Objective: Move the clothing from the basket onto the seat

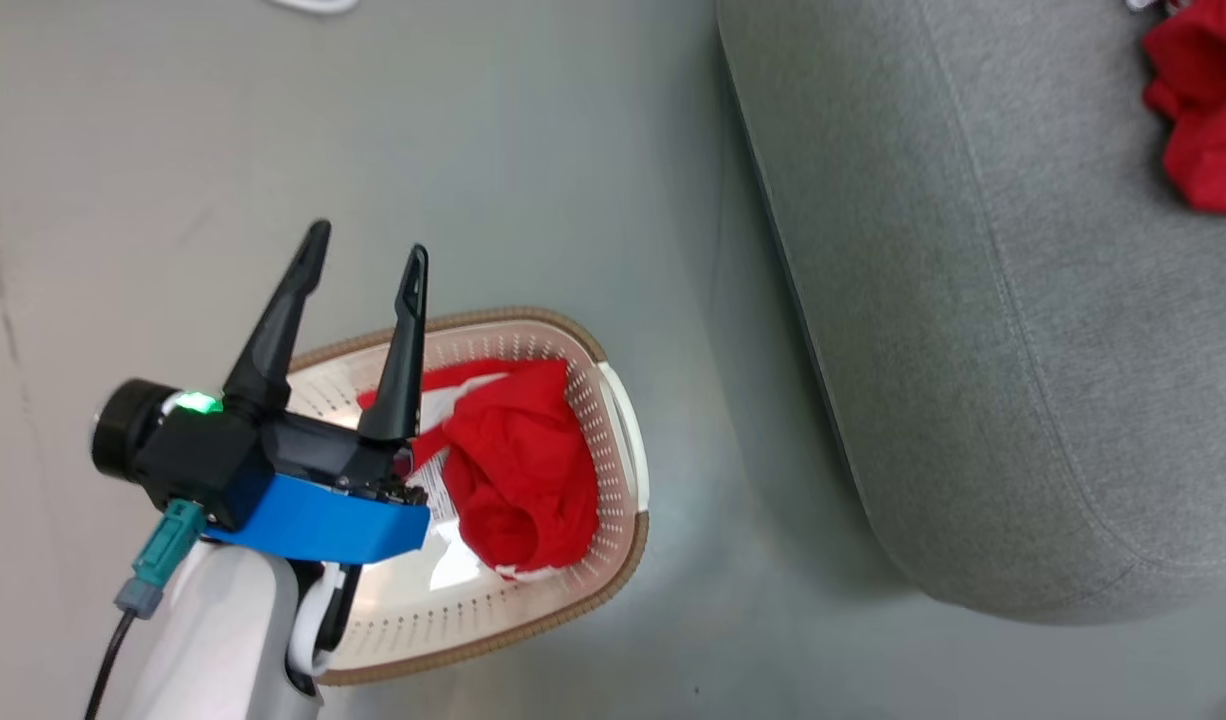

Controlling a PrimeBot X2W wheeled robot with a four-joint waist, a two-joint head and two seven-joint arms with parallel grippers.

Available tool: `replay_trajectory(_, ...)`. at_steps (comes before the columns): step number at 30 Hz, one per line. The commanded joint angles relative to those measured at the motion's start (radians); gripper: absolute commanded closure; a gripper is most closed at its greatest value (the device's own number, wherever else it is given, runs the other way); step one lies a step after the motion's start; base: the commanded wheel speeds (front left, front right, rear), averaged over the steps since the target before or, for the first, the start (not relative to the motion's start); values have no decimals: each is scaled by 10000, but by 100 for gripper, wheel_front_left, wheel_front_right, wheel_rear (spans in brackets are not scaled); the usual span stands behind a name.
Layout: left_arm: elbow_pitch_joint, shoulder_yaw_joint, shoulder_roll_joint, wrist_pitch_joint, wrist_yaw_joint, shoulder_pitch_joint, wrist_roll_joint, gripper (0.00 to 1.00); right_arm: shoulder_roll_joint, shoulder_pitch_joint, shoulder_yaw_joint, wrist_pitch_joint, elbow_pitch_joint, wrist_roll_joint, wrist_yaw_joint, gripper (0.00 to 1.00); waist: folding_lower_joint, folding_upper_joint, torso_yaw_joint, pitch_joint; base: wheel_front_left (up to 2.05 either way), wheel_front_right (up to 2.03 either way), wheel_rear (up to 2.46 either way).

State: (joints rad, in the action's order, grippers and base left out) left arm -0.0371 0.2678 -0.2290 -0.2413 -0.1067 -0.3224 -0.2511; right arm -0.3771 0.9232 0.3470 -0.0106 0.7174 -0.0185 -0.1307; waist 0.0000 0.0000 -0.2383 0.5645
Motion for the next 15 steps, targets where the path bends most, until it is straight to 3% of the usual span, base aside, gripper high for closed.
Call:
replay_trajectory(1,-89,-20,53,-90,1,121,-72,0,-57,-298,-83,145,-144,-119,-2,0,0,0,270,-794,0,0,0)
replay_trajectory(8,-1153,-473,331,-238,58,947,-493,0,631,-2710,-959,505,-2638,6,-2,0,0,0,578,-2373,0,0,0)
replay_trajectory(15,-1375,-956,727,-247,-2,1750,-518,0,1969,-5407,-1251,179,-5453,102,-2,0,0,0,798,-3606,0,0,0)
